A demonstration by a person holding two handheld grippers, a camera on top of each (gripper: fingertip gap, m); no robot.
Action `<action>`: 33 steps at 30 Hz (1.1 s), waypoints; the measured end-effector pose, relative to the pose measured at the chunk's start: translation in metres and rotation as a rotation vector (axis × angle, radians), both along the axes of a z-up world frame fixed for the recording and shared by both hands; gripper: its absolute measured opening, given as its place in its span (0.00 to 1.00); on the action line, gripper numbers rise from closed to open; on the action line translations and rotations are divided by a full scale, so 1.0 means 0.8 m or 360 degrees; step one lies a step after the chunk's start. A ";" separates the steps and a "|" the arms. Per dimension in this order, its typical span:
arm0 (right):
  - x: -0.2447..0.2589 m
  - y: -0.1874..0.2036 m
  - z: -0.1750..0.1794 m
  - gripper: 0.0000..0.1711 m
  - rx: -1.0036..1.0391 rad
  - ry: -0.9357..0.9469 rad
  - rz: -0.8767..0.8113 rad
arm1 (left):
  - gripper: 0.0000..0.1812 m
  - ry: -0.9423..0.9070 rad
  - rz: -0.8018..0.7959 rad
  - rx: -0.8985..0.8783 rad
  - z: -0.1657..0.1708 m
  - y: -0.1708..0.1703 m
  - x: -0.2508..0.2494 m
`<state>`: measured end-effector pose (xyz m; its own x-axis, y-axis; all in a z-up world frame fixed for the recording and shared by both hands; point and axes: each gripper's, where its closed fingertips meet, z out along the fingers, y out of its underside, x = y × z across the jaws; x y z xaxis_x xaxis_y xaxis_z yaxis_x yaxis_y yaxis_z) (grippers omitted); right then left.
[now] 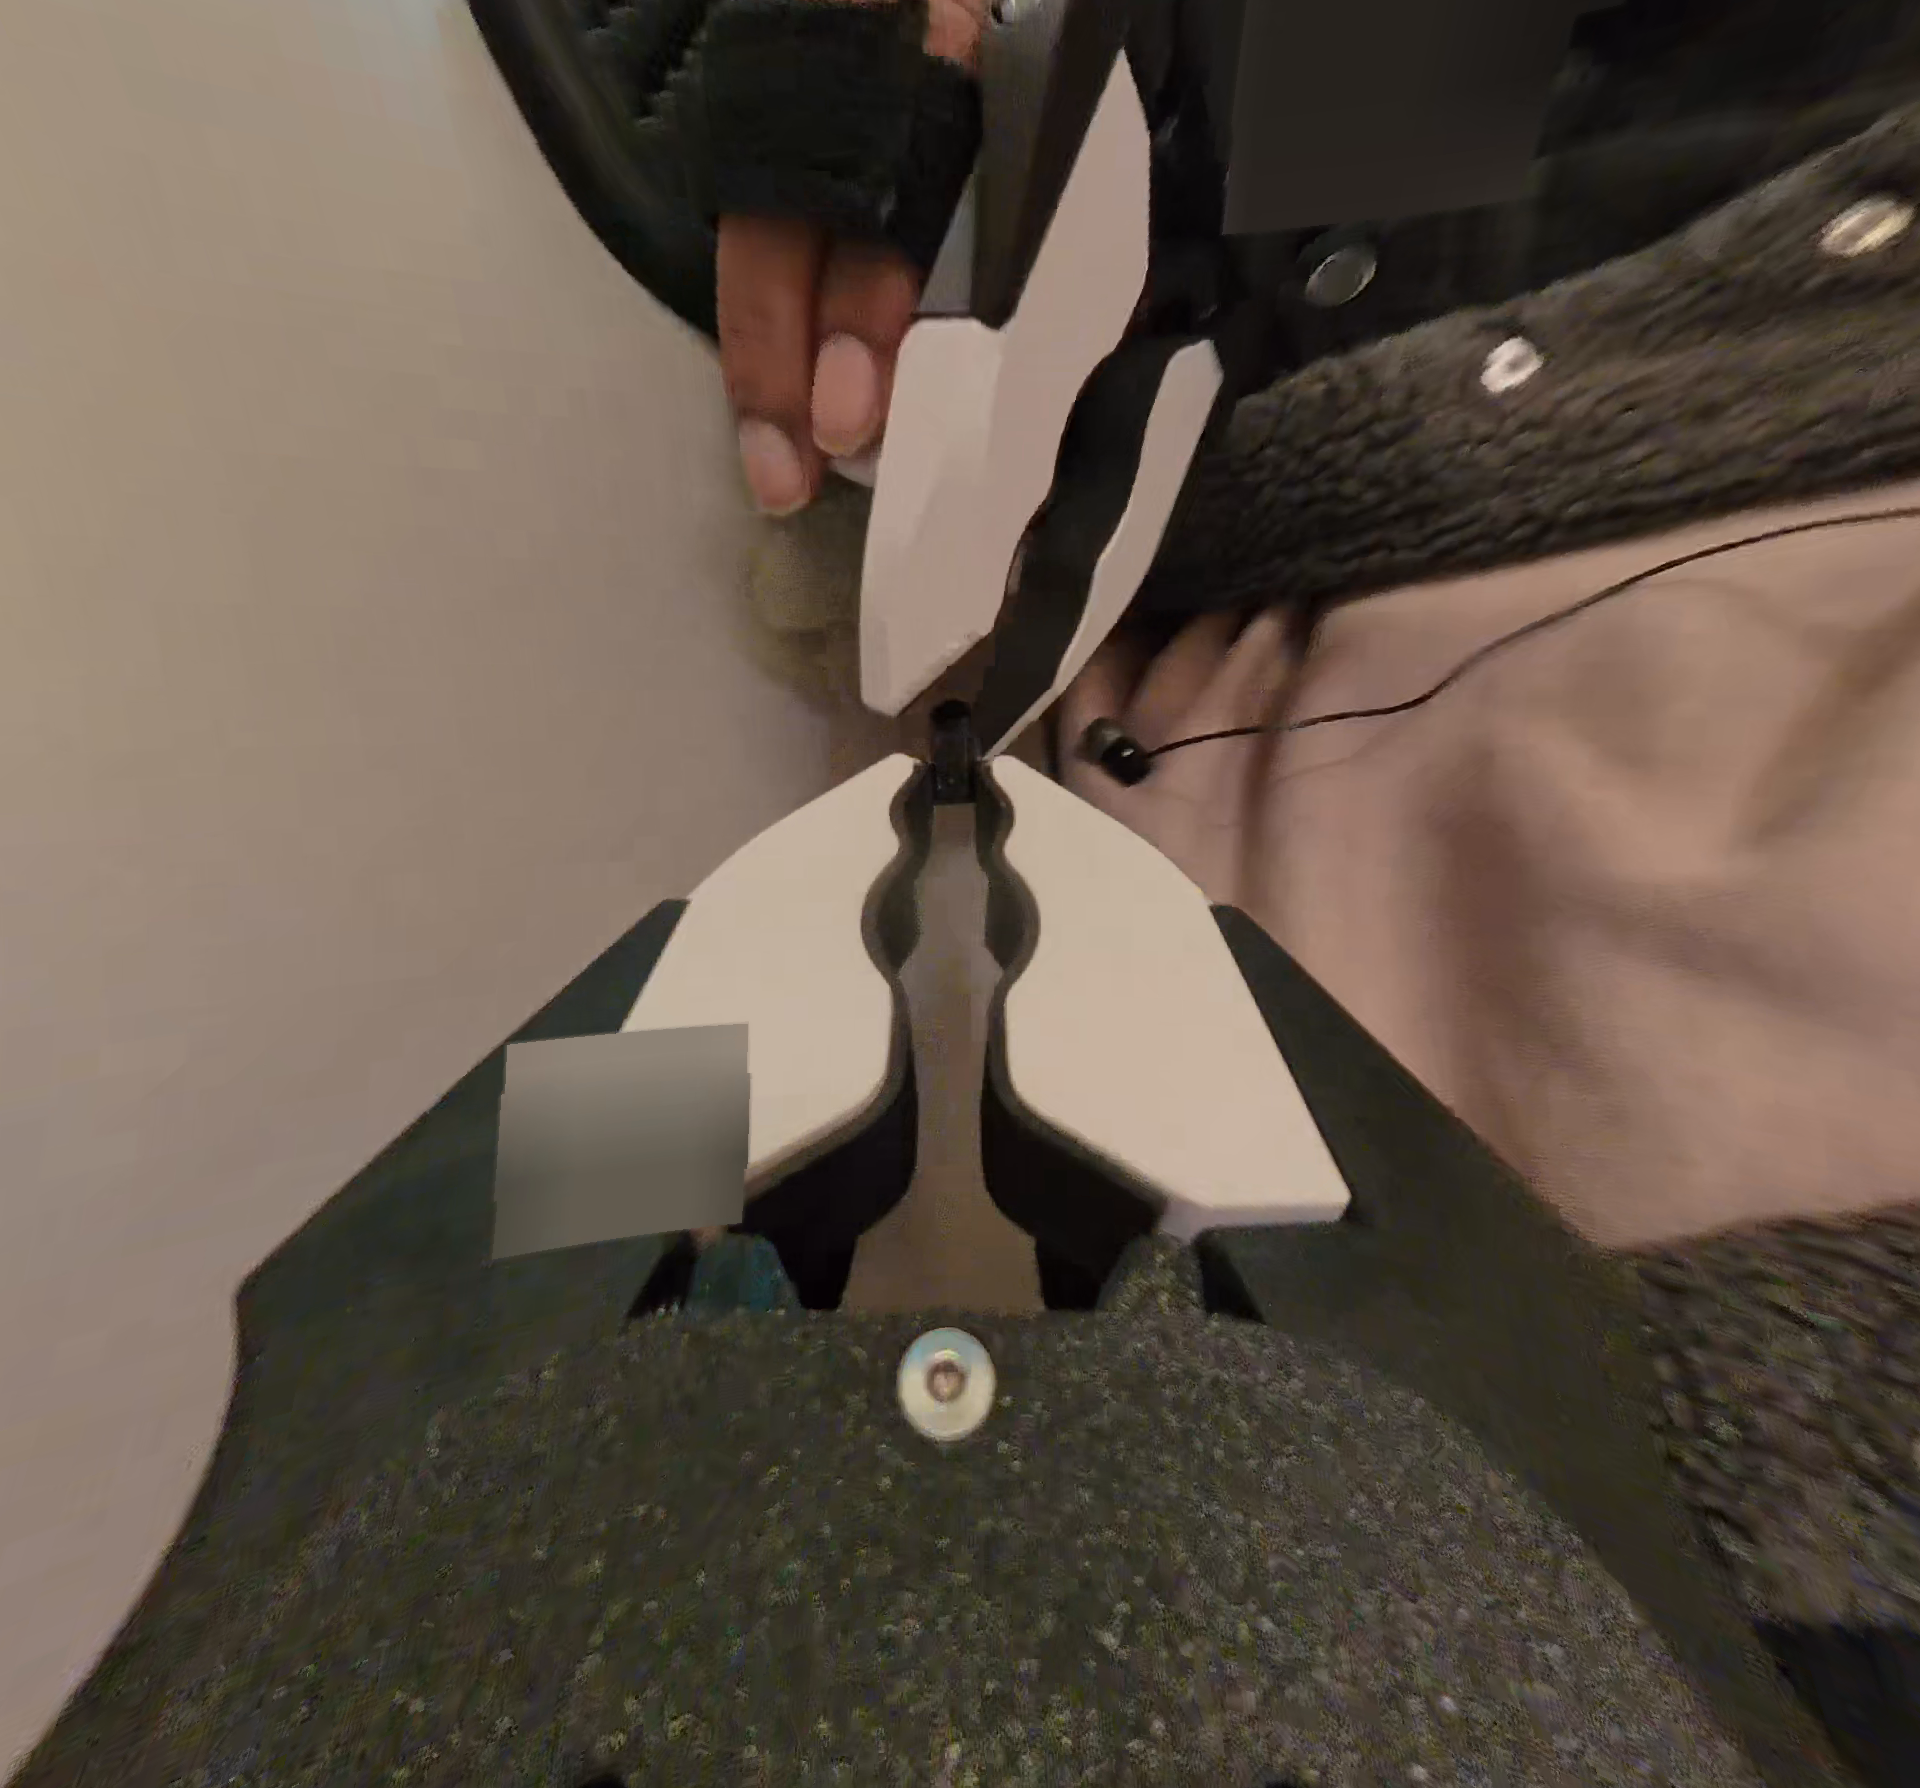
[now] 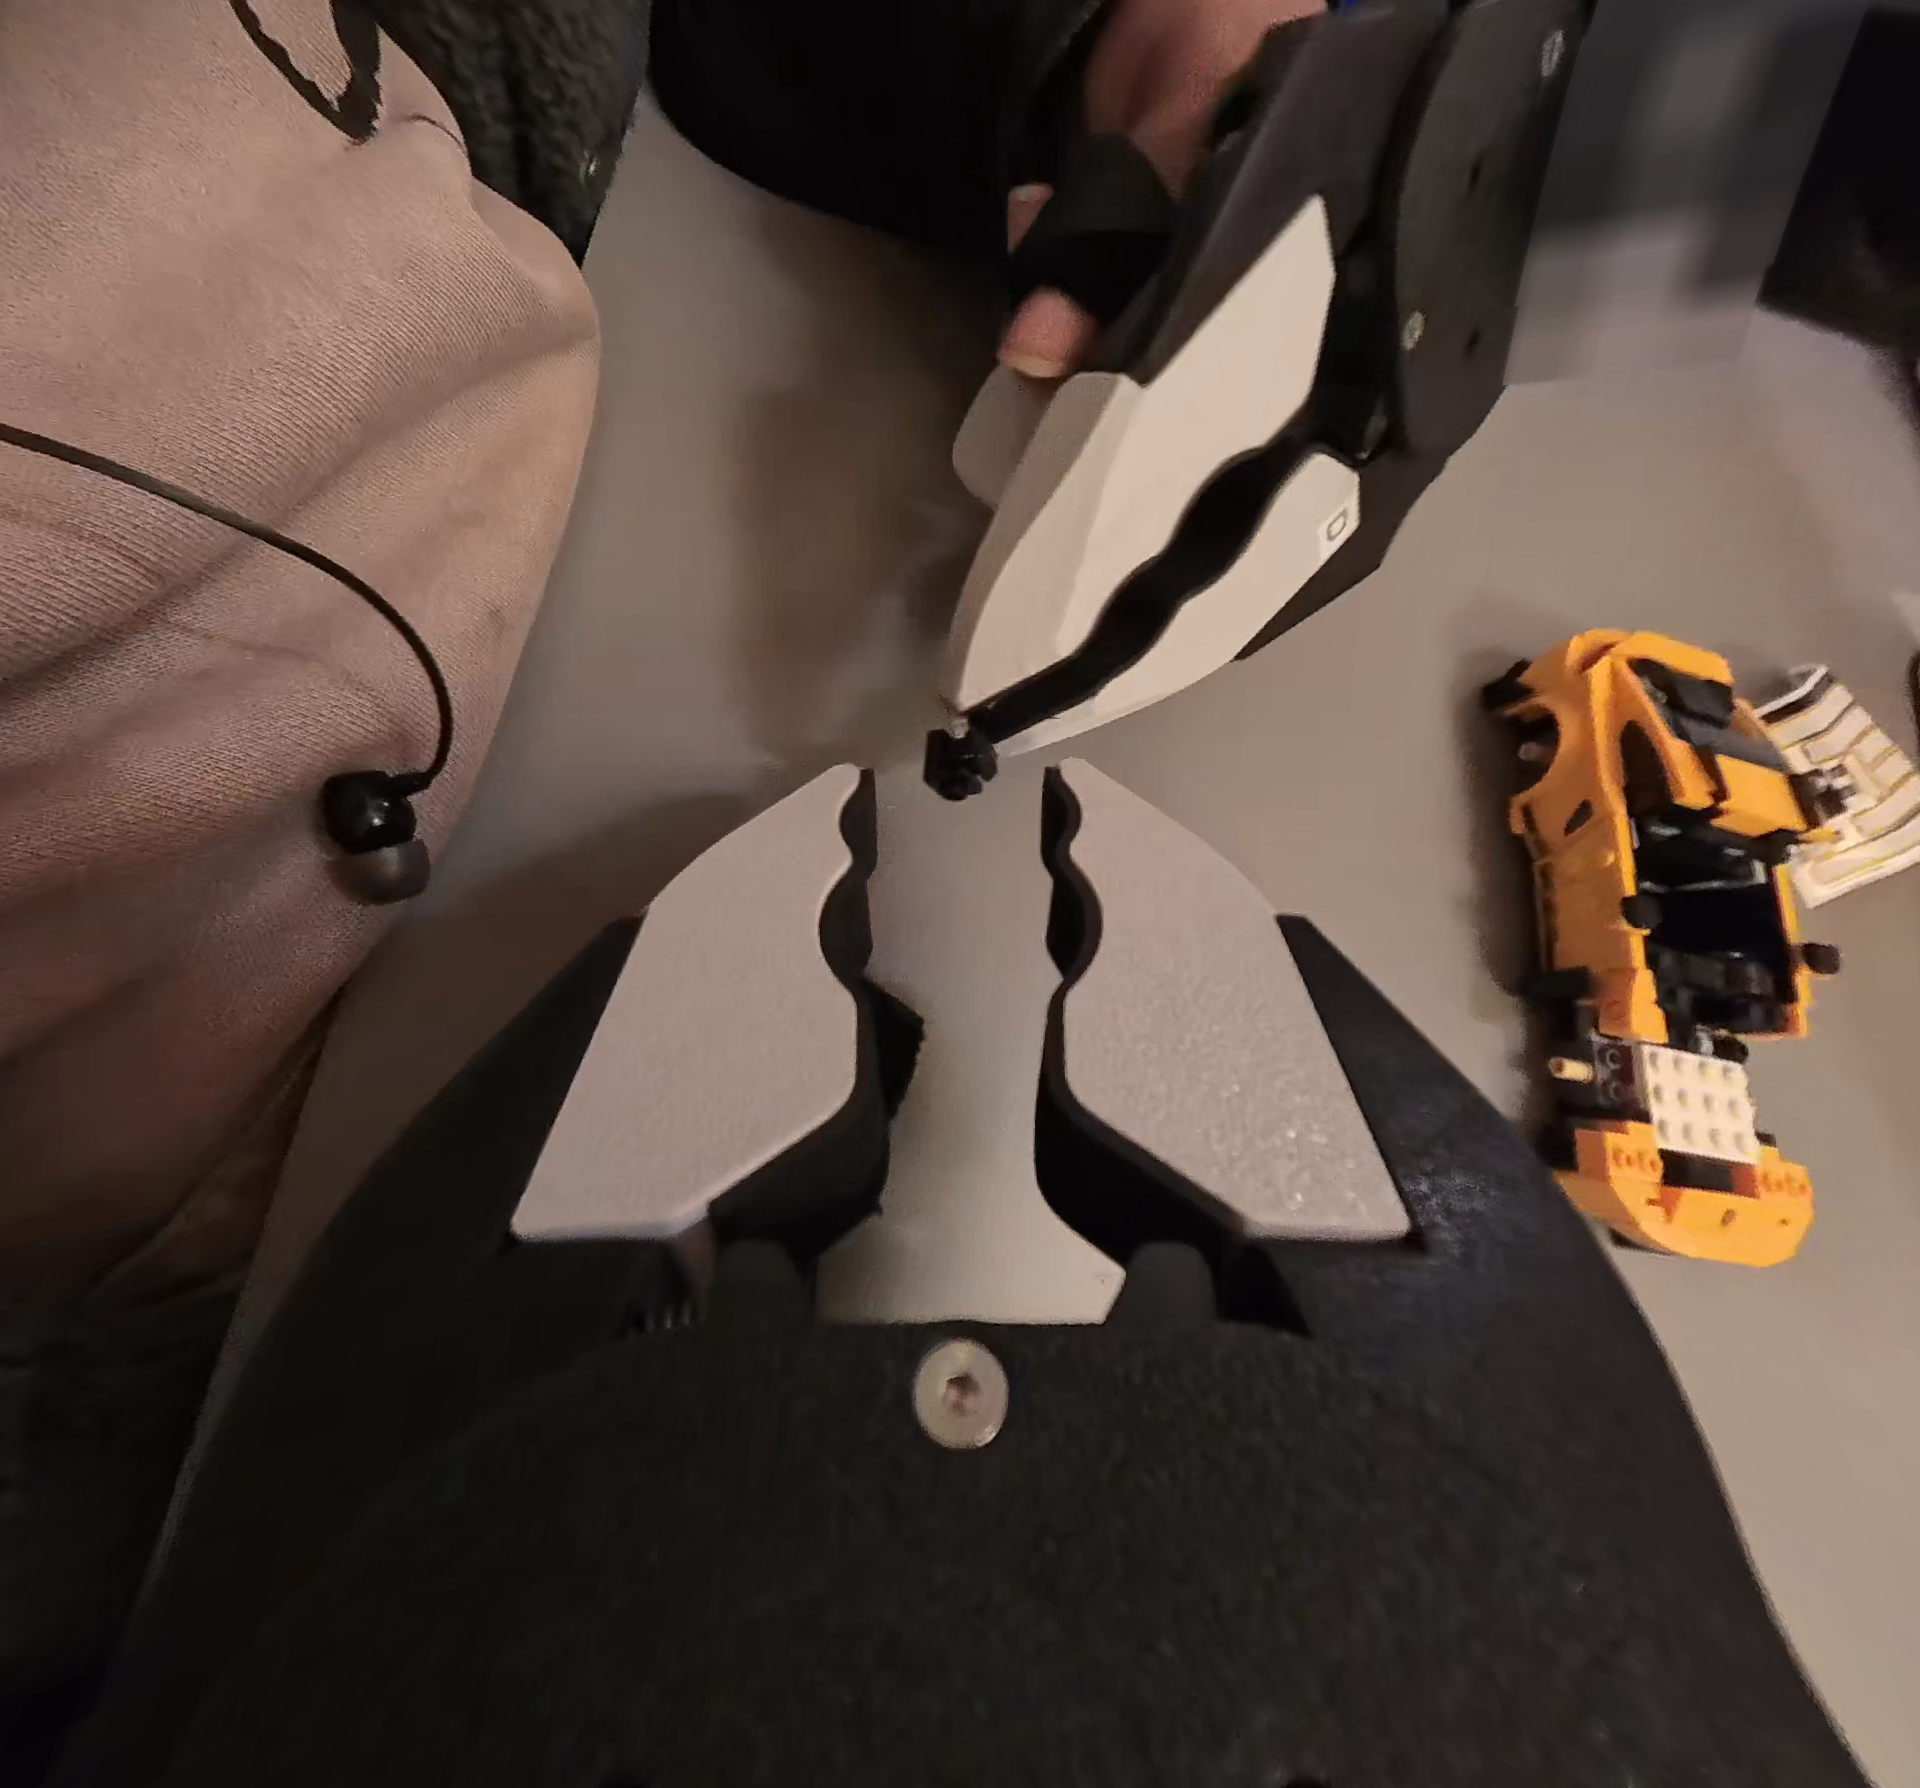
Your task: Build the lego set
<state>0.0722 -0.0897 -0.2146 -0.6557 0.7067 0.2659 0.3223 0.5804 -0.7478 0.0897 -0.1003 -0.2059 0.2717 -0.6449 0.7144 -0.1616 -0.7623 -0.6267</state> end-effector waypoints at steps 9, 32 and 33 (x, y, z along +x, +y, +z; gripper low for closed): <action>-0.005 -0.006 0.012 0.07 -0.0089 0.0106 0.0028 | 0.04 -0.0273 -0.0015 -0.0256 0.016 -0.002 0.000; -0.019 0.011 0.044 0.06 -0.0488 0.0199 -0.0180 | 0.03 0.0594 0.0272 0.1032 0.029 0.027 -0.025; -0.019 0.011 0.042 0.06 -0.0457 0.0213 -0.0173 | 0.03 0.0607 0.0263 0.1032 0.028 0.027 -0.026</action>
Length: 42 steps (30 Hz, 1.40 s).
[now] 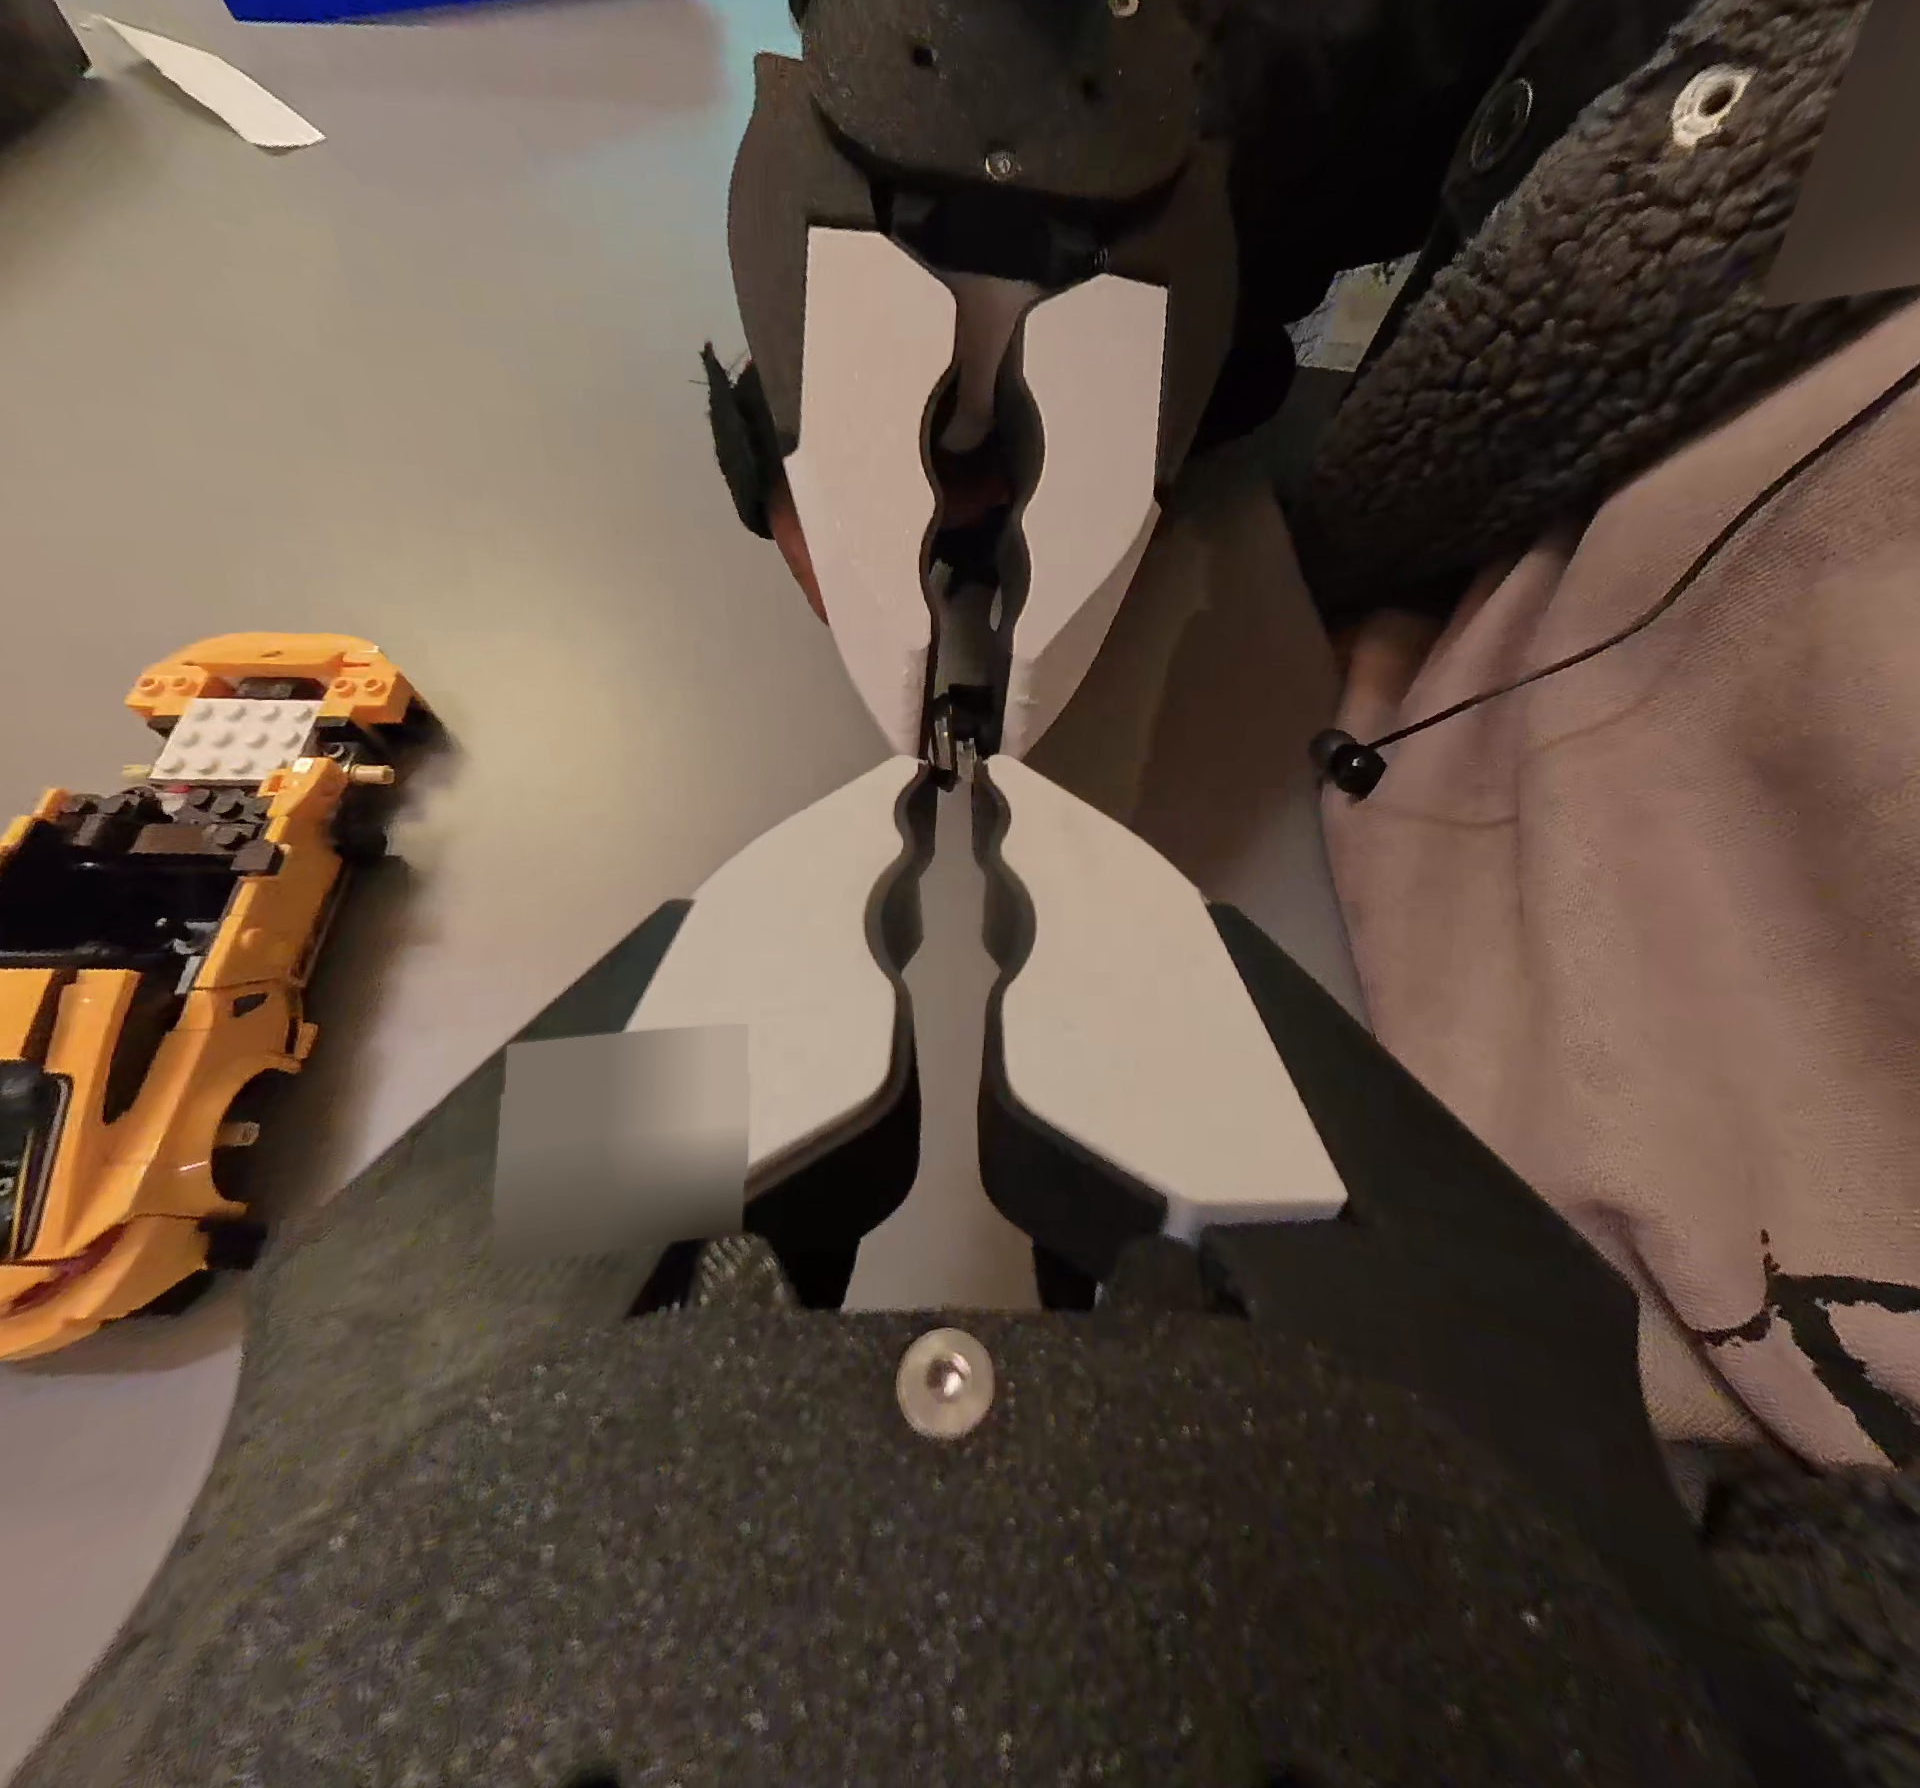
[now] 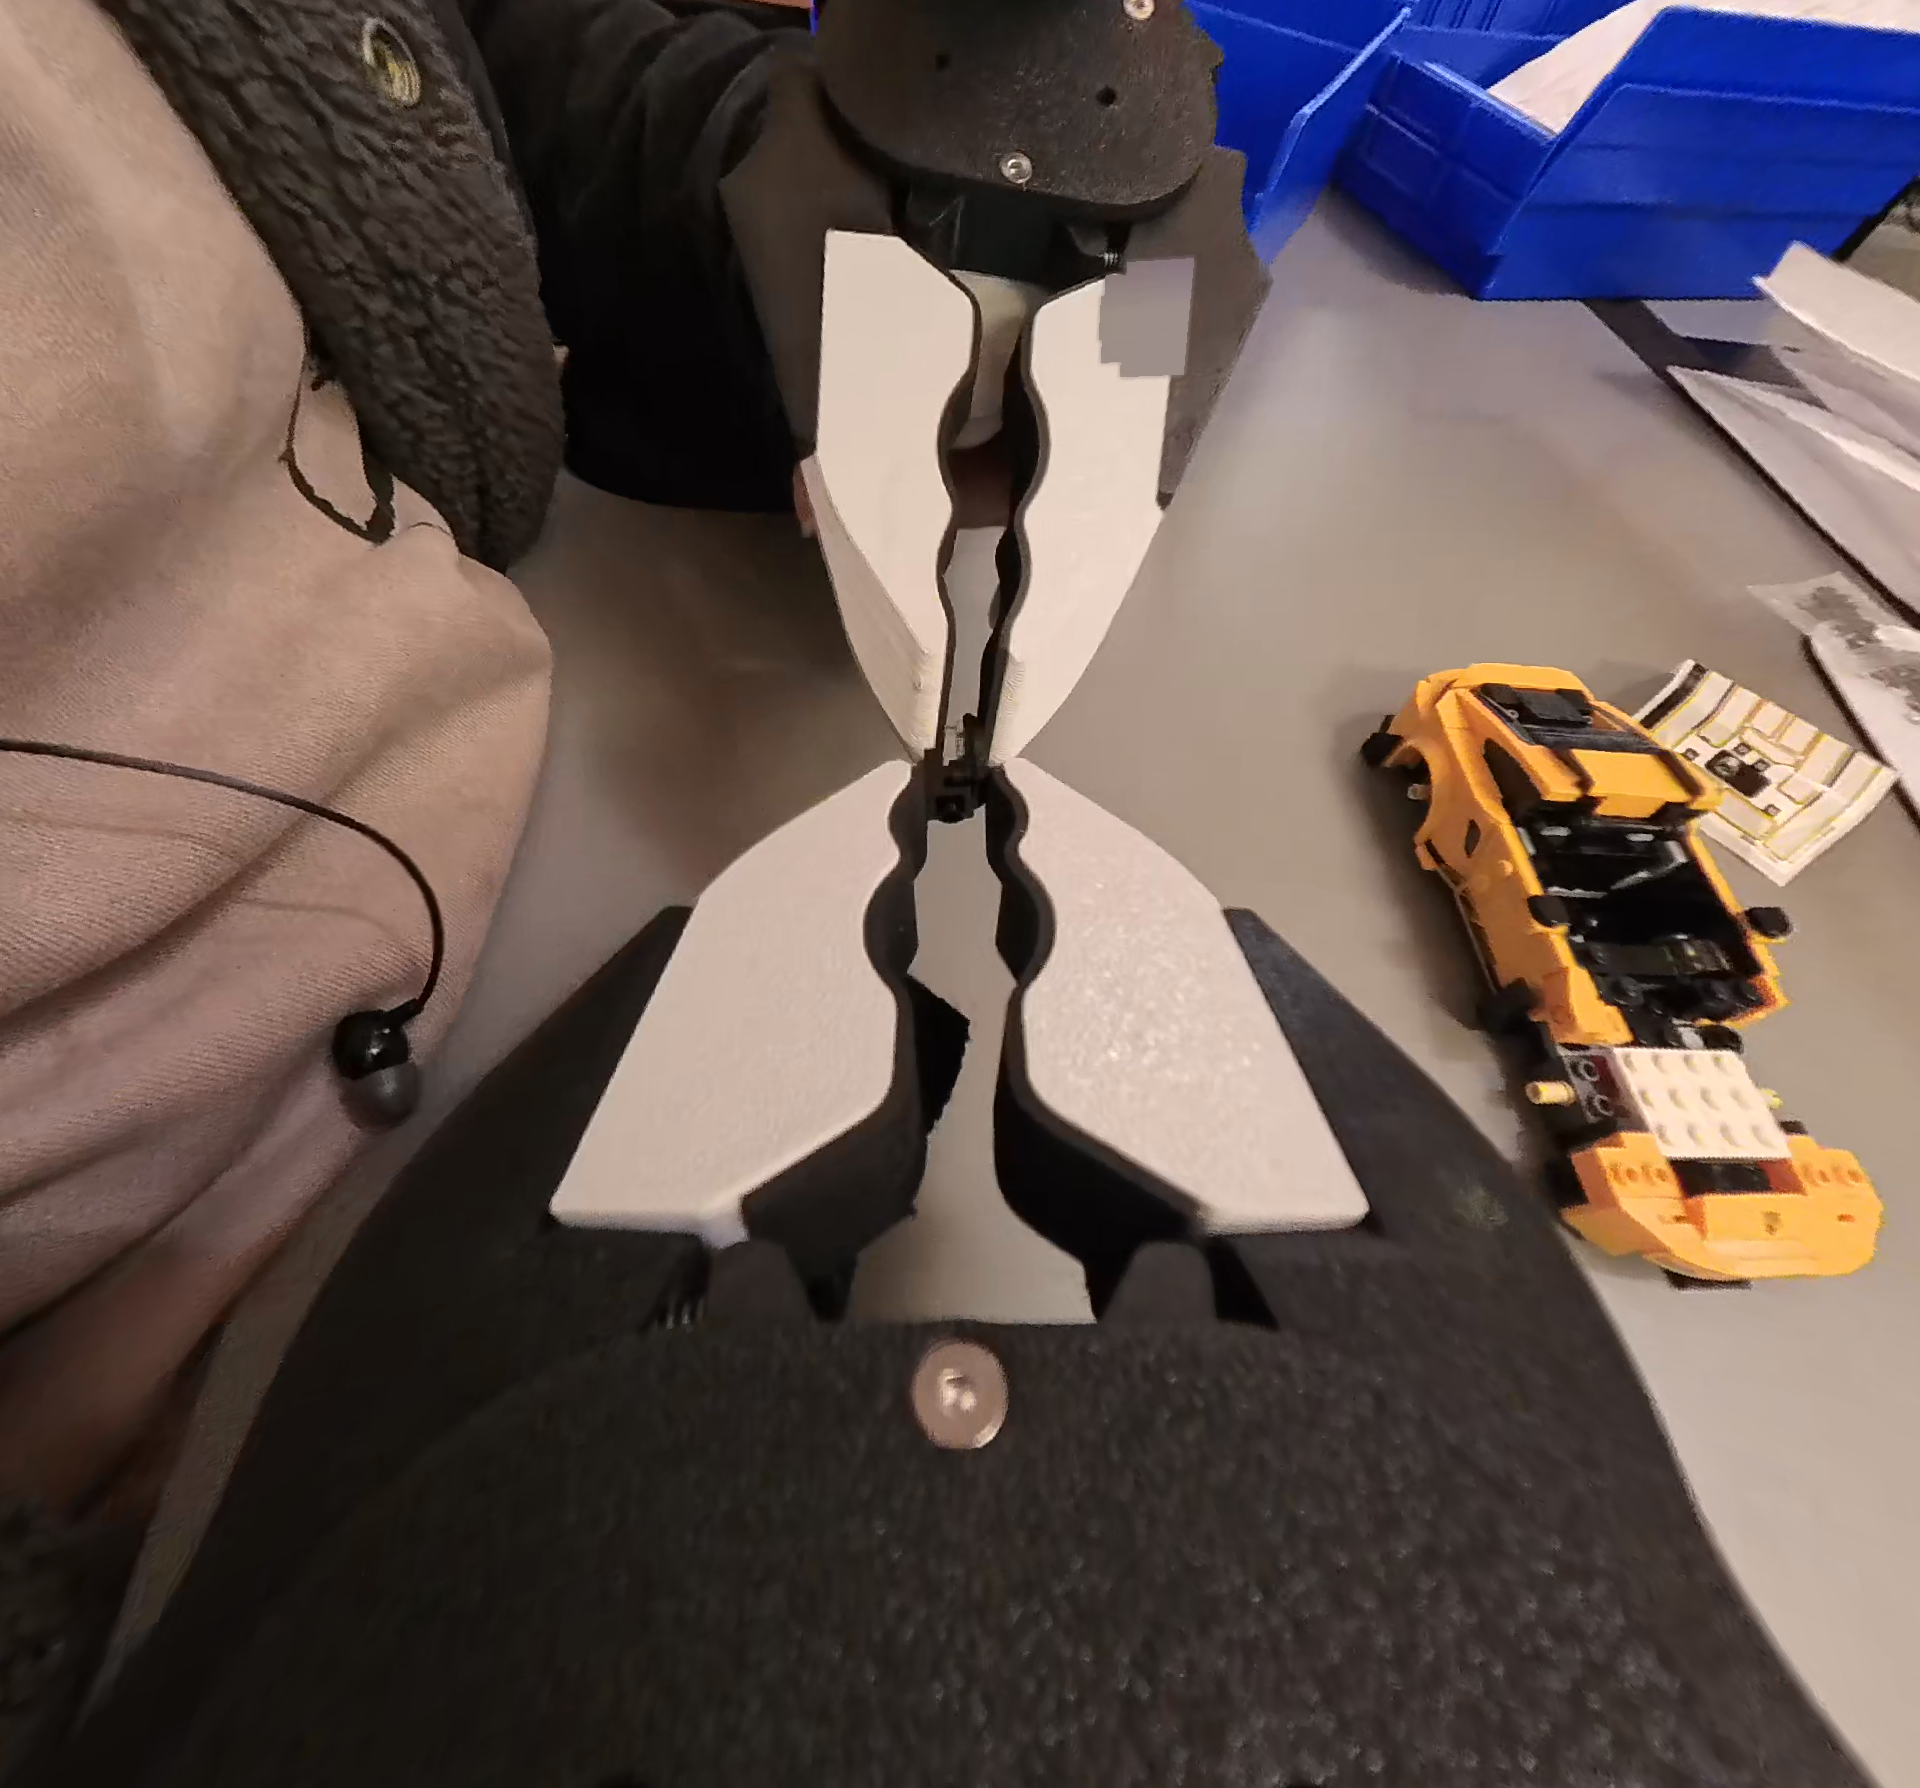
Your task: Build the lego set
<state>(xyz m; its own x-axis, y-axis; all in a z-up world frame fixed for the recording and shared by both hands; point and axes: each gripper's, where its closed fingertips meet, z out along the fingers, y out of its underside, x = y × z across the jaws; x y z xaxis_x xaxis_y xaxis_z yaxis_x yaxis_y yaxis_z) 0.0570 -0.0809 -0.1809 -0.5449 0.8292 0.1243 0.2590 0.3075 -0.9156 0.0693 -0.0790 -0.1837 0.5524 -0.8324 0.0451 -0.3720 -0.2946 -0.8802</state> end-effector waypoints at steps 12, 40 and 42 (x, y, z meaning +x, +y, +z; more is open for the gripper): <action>-0.009 -0.003 -0.018 0.06 0.0190 -0.0007 -0.0012 | 0.03 0.0124 -0.0028 -0.0075 -0.018 -0.004 -0.010; -0.018 0.009 -0.024 0.13 0.0135 0.0023 -0.0065 | 0.03 0.0176 -0.0007 -0.0063 -0.030 0.002 -0.022; -0.018 0.008 -0.022 0.11 0.0119 0.0044 -0.0056 | 0.03 0.0189 -0.0012 -0.0057 -0.033 0.002 -0.022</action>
